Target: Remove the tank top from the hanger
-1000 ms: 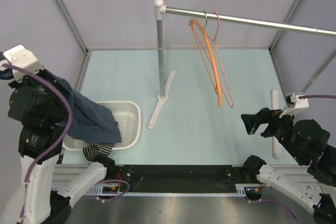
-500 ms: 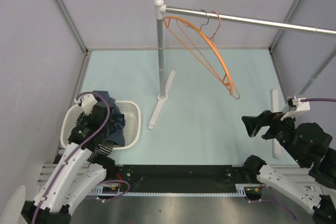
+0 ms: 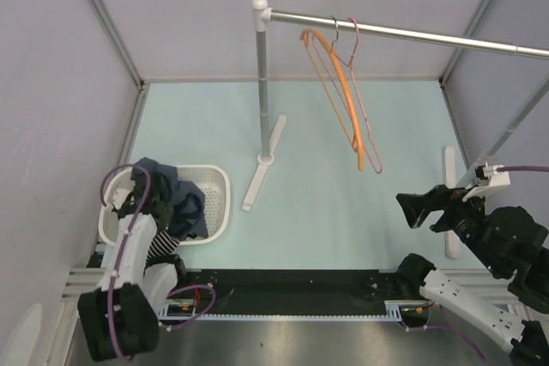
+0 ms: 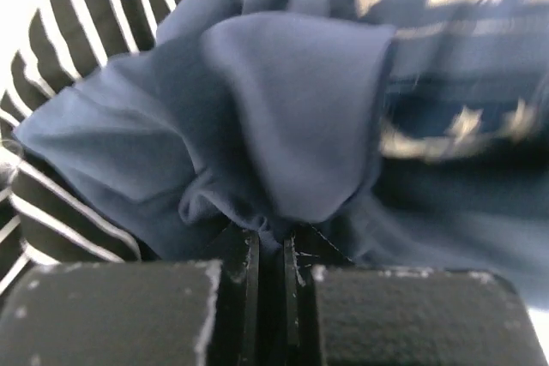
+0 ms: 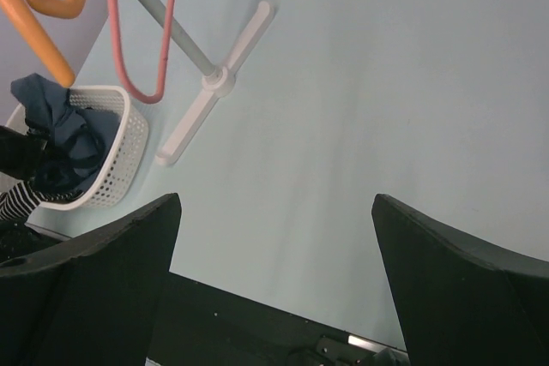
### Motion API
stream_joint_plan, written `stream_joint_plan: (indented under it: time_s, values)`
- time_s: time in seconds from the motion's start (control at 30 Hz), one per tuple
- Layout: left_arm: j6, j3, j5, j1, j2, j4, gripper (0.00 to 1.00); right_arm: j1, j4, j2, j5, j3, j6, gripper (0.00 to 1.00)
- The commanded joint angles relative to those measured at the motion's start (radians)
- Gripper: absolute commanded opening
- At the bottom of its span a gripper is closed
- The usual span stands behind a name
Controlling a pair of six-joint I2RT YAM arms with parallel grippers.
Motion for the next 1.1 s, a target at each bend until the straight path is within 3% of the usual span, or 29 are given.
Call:
stream_joint_plan:
  time_s: [0.0, 0.1, 0.13, 0.2, 0.23, 0.33, 0.53, 0.73, 0.87, 0.97, 1.07]
  values:
    - [0.082, -0.043, 0.274, 0.112, 0.19, 0.247, 0.03, 0.005, 0.007, -0.019, -0.011, -0.005, 0.022, 1.0]
    - [0.133, -0.015, 0.258, 0.112, 0.175, 0.222, 0.13, 0.005, 0.006, -0.023, -0.013, -0.008, 0.023, 1.0]
    - [0.144, -0.017, 0.24, 0.112, 0.142, 0.22, 0.3, 0.005, 0.009, -0.025, -0.014, -0.01, 0.023, 1.0]
    - [0.188, 0.014, 0.142, 0.112, 0.012, 0.174, 0.49, 0.005, 0.009, -0.027, -0.017, -0.017, 0.022, 1.0]
    - [0.197, 0.028, 0.109, 0.114, -0.036, 0.153, 0.72, 0.005, 0.013, -0.027, -0.02, -0.02, 0.02, 1.0]
    - [0.245, 0.12, 0.028, 0.114, -0.145, 0.055, 0.99, 0.005, 0.024, -0.02, -0.023, -0.036, 0.013, 1.0]
    - [0.254, 0.195, 0.089, 0.114, -0.193, -0.1, 0.99, 0.005, 0.062, -0.011, -0.049, -0.06, 0.006, 1.0]
    - [0.139, 0.186, 0.078, 0.114, -0.229, -0.332, 0.99, 0.005, 0.062, -0.034, -0.057, -0.065, -0.003, 1.0]
    - [0.089, 0.203, 0.097, 0.112, -0.219, -0.401, 0.98, 0.005, 0.062, -0.051, -0.062, -0.068, -0.003, 1.0]
    - [0.073, 0.136, 0.155, 0.114, -0.206, -0.361, 0.9, 0.006, 0.064, -0.056, -0.065, -0.063, -0.004, 1.0]
    - [0.063, 0.102, 0.164, 0.115, -0.176, -0.331, 0.68, 0.008, 0.064, -0.06, -0.069, -0.062, -0.01, 1.0]
